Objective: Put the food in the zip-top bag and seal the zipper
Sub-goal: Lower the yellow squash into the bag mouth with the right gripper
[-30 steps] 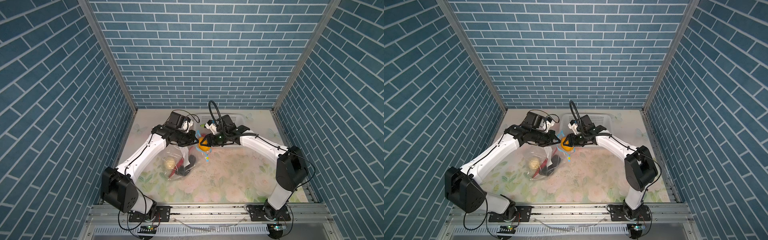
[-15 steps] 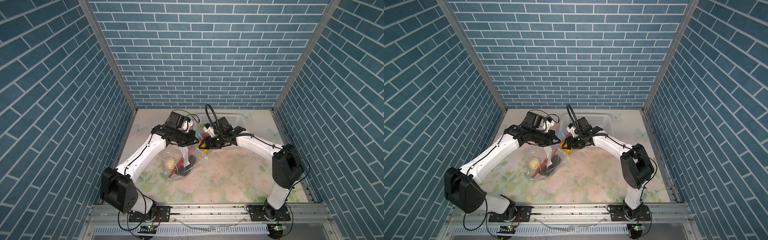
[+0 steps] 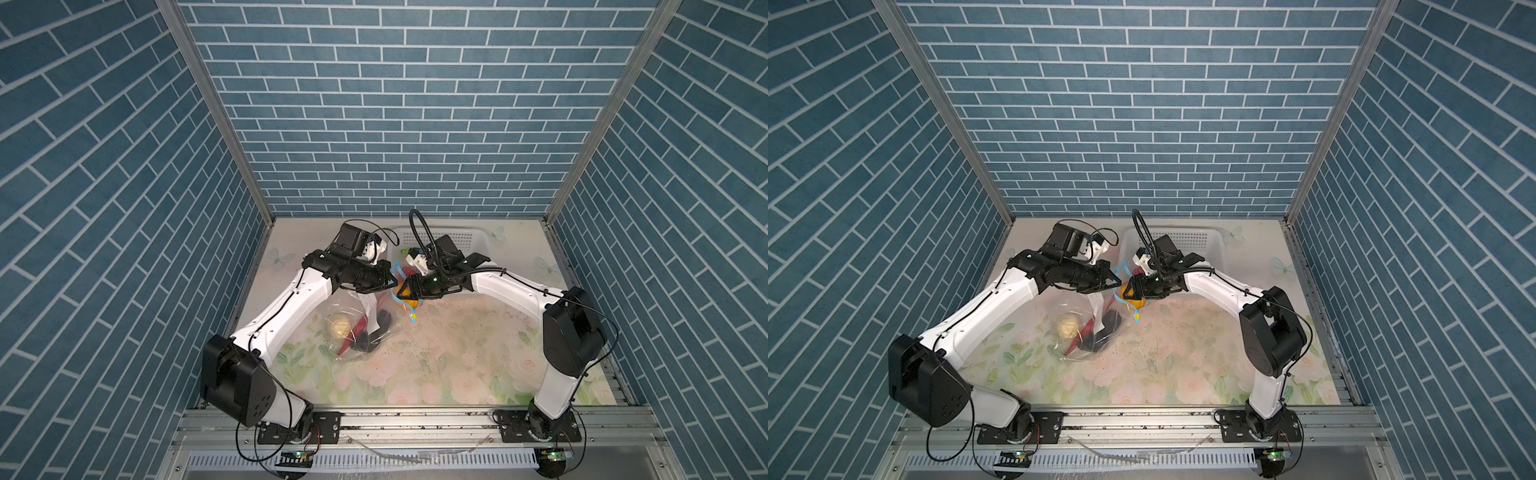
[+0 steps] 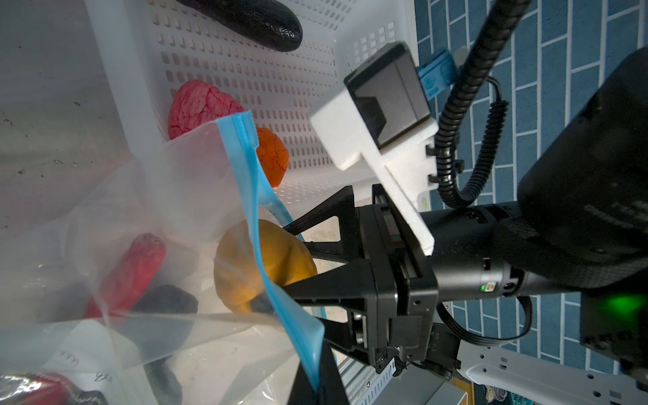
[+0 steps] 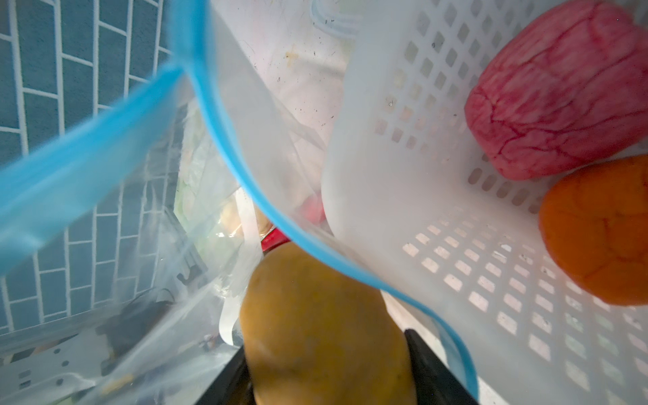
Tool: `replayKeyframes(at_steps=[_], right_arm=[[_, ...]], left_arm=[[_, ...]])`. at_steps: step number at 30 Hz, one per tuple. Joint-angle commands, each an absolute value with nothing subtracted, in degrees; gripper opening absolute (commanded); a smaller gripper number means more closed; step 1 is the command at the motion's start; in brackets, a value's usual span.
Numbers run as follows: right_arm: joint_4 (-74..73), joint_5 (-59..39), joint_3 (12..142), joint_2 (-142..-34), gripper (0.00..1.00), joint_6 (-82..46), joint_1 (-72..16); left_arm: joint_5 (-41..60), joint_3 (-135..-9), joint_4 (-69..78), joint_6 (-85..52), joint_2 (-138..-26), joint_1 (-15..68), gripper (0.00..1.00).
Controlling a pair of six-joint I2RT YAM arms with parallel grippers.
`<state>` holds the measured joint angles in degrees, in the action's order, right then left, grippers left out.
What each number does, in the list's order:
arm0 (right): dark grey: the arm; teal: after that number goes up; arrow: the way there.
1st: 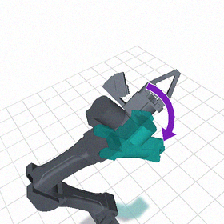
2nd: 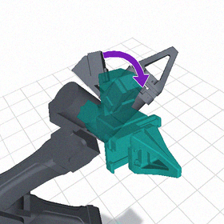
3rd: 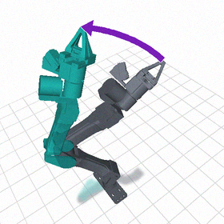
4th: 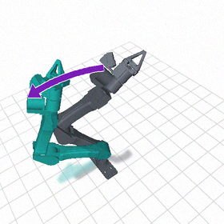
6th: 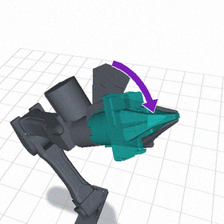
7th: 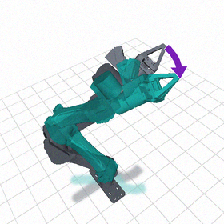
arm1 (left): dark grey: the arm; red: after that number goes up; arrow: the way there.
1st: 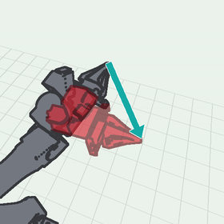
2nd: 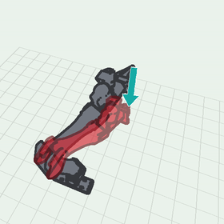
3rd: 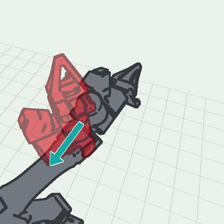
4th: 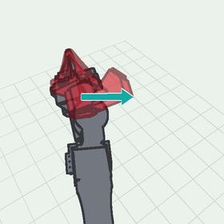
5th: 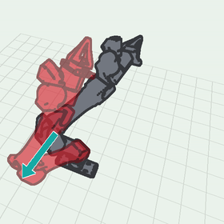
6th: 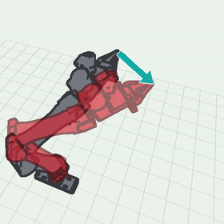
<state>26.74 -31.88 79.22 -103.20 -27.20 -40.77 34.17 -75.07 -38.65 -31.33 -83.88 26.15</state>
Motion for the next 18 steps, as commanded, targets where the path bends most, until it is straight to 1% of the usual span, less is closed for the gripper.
replayKeyframes(at_steps=[1, 18], right_arm=[[28.0, -31.1, 82.4, -103.7, 0.64, -27.2, -41.1], [27.9, -31.1, 82.1, -103.5, 0.65, -27.2, -41.0]], left_arm=[[34.8, -74.7, -37.6, -31.1, -82.6, 25.9, 0.0], [34.7, -74.8, -37.6, -31.0, -82.7, 25.9, 0.0]])
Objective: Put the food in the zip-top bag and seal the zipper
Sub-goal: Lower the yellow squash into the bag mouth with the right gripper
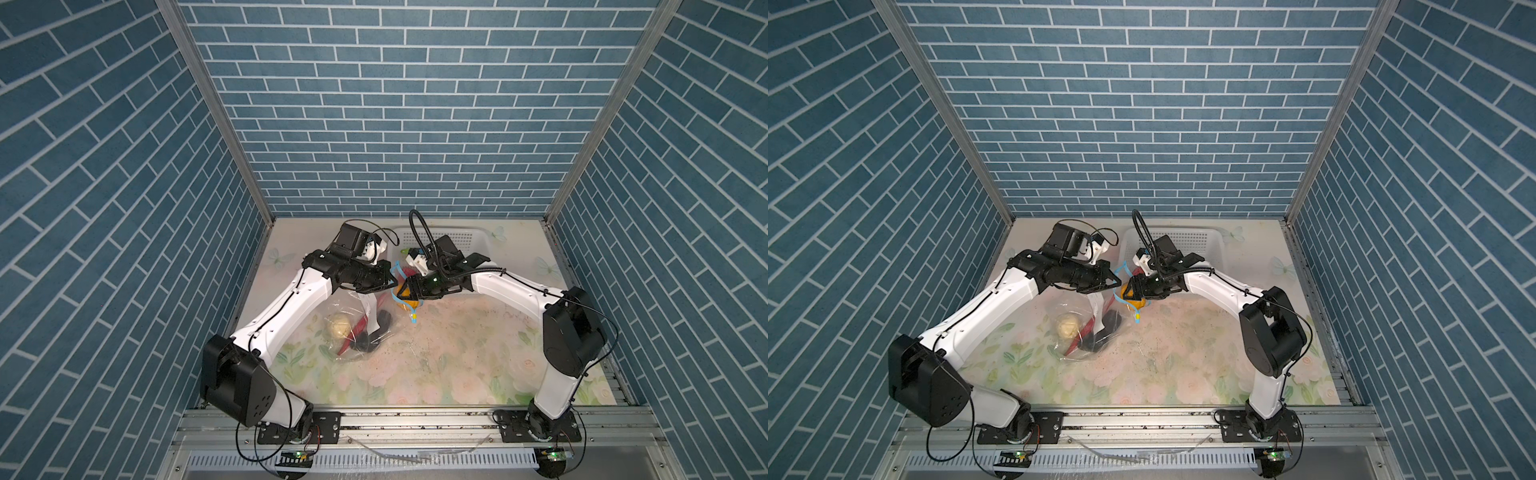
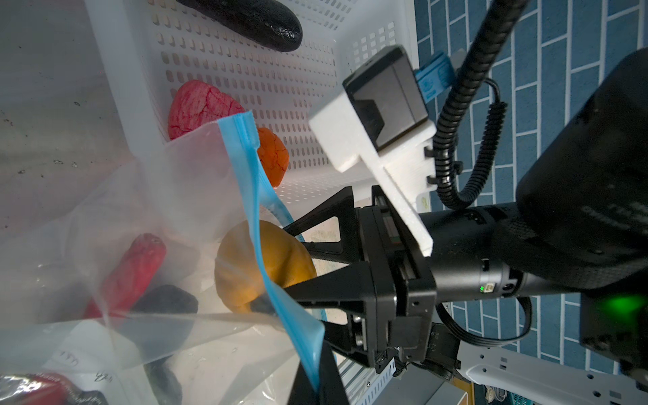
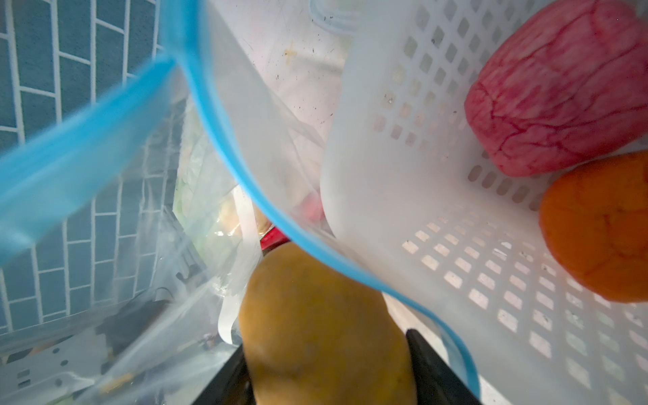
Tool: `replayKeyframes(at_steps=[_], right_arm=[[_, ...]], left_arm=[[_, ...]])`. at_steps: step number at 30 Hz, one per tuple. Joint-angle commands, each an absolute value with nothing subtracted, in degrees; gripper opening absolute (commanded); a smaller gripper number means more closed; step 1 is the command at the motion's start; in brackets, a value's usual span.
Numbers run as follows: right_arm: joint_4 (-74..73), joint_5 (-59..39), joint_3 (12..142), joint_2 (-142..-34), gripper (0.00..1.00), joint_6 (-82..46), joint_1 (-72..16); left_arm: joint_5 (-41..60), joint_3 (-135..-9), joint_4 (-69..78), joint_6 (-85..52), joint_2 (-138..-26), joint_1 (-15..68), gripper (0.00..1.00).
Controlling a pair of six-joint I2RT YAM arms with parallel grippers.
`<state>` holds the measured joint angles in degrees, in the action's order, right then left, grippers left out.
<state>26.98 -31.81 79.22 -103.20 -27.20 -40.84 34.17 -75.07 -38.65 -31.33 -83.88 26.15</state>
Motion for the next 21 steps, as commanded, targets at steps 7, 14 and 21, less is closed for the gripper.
replayKeyframes(at_steps=[7, 14, 21], right_arm=[[27.9, -31.0, 82.1, -103.3, 0.66, -27.2, -41.1], [27.8, -31.0, 82.1, -103.4, 0.68, -27.2, -41.2], [27.9, -30.8, 82.1, -103.4, 0.68, -27.2, -41.3]], left_arm=[[34.7, -74.8, -37.6, -31.2, -82.6, 25.9, 0.0], [34.7, -74.7, -37.6, -31.1, -82.6, 26.0, 0.0], [34.6, -74.7, -37.6, -31.1, -82.6, 26.0, 0.0]])
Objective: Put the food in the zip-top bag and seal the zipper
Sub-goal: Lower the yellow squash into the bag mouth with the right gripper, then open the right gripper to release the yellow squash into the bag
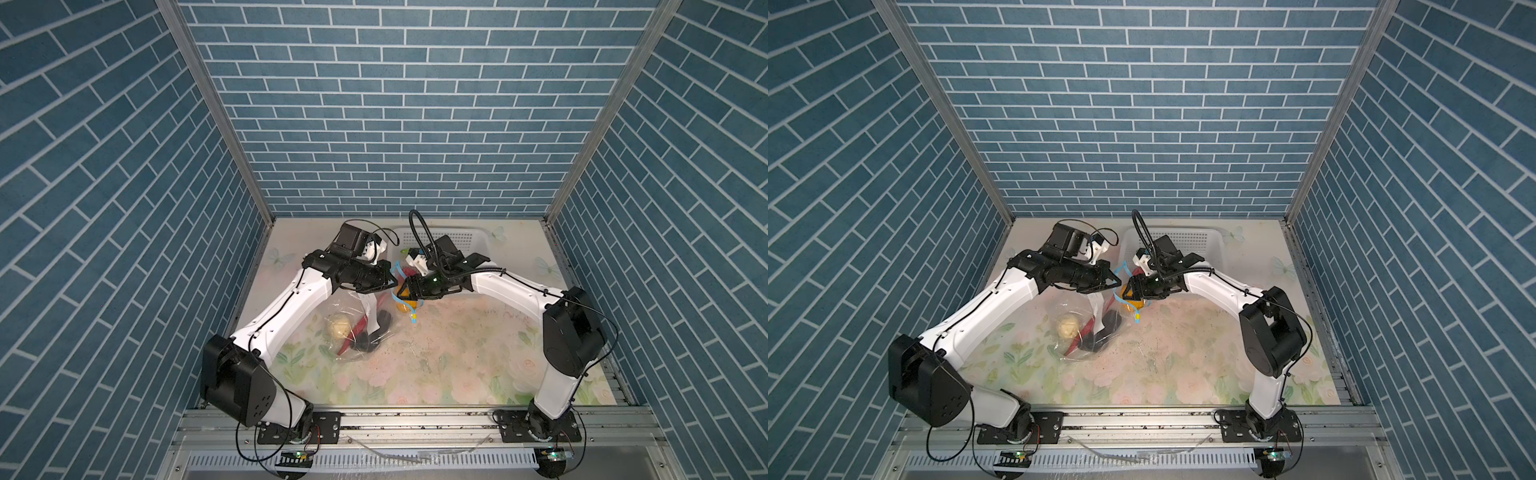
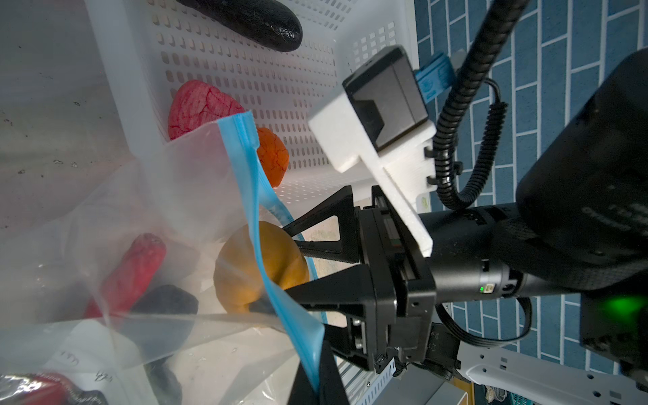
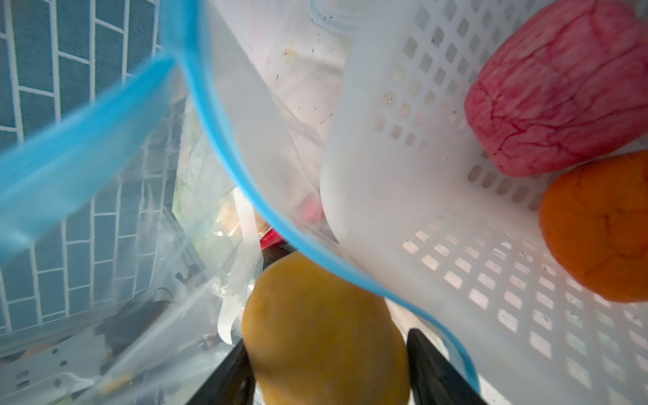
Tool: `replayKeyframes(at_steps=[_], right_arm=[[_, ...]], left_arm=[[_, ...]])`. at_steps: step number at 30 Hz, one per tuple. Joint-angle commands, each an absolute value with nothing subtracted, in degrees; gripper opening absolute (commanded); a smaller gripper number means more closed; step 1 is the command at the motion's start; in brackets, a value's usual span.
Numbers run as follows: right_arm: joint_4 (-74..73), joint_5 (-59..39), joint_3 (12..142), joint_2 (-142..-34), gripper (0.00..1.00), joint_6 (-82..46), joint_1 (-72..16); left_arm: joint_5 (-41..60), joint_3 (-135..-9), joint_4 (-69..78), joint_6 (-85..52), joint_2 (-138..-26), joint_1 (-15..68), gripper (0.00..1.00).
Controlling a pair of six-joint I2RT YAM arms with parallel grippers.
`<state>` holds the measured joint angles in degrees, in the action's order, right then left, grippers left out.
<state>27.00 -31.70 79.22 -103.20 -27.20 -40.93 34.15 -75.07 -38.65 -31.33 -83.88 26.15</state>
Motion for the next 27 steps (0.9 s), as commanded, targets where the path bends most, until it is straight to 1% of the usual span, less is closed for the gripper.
replayKeyframes(at_steps=[1, 10, 27], right_arm=[[27.9, -30.7, 82.1, -103.3, 0.68, -27.2, -41.4], [27.7, -30.5, 82.0, -102.9, 0.7, -27.1, -41.6], [28.3, -30.0, 82.0, -101.6, 0.7, -27.1, -41.7]], left_arm=[[34.6, -74.7, -37.6, -31.0, -82.6, 25.9, 0.0], [34.6, -74.7, -37.6, -31.1, -82.5, 25.9, 0.0], [34.5, -74.4, -37.6, -31.0, -82.4, 25.9, 0.0]])
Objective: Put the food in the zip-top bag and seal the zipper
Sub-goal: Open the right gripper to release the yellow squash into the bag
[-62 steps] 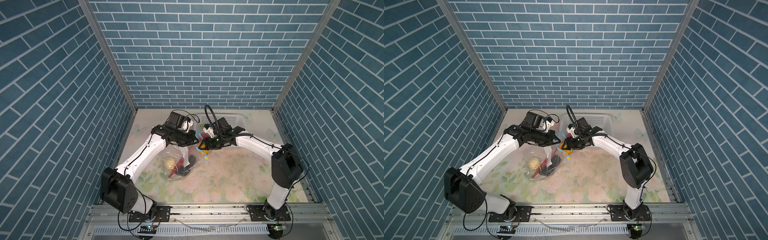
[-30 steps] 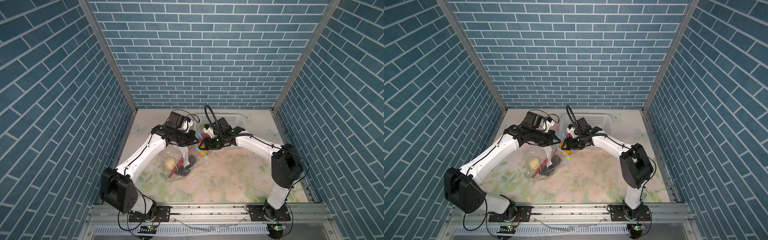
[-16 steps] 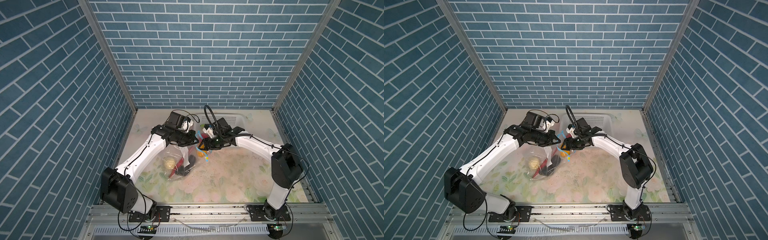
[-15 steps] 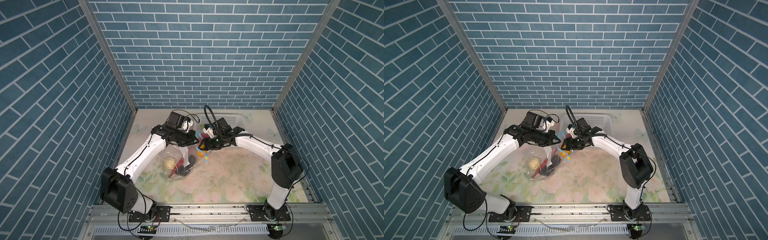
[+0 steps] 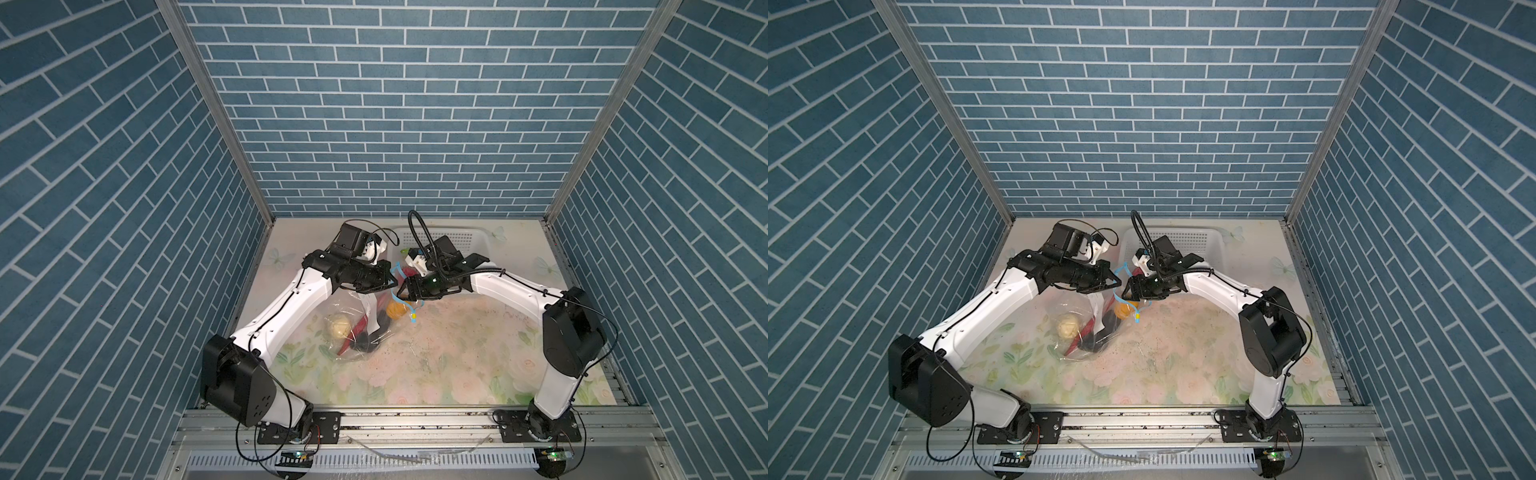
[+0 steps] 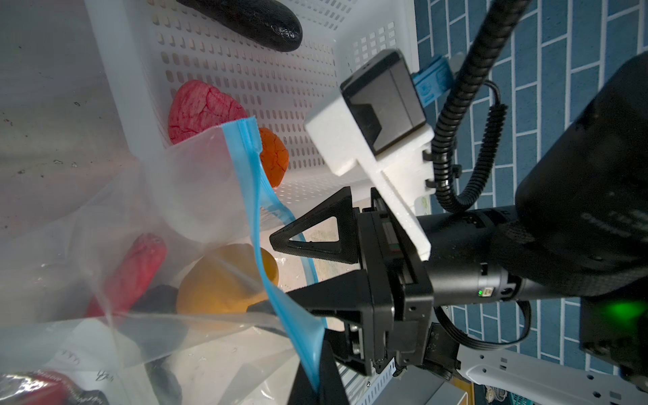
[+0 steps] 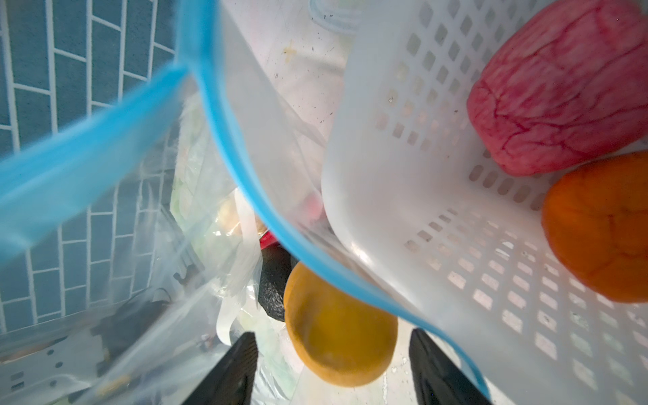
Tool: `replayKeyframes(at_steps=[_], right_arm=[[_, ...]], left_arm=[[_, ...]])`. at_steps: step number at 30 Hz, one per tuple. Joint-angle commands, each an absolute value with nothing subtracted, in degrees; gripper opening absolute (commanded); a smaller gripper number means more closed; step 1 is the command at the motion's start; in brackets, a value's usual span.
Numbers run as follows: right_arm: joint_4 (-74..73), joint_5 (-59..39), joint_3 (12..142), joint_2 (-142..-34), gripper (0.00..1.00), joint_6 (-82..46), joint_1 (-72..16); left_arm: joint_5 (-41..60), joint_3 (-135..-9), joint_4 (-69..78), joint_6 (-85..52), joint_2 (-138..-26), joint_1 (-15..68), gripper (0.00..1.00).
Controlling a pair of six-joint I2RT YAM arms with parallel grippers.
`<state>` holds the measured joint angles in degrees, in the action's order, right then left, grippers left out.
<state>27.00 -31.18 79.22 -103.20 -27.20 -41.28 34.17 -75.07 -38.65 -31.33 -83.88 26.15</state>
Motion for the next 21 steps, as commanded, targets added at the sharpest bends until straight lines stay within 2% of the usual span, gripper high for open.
replayKeyframes(at_steps=[1, 17, 21], right_arm=[[28.6, -29.7, 82.1, -100.9, 0.7, -27.0, -41.7], [44.5, -18.2, 89.7, -95.4, 0.68, -16.3, -37.4], [46.4, -18.9, 92.1, -96.1, 0.68, -16.4, -36.4]], left_arm=[[34.5, -74.4, -37.6, -31.0, -82.4, 25.8, 0.0], [33.3, -74.4, -38.3, -31.1, -78.5, 25.0, 0.0], [33.3, -75.6, -39.4, -31.0, -77.3, 24.5, 0.0]])
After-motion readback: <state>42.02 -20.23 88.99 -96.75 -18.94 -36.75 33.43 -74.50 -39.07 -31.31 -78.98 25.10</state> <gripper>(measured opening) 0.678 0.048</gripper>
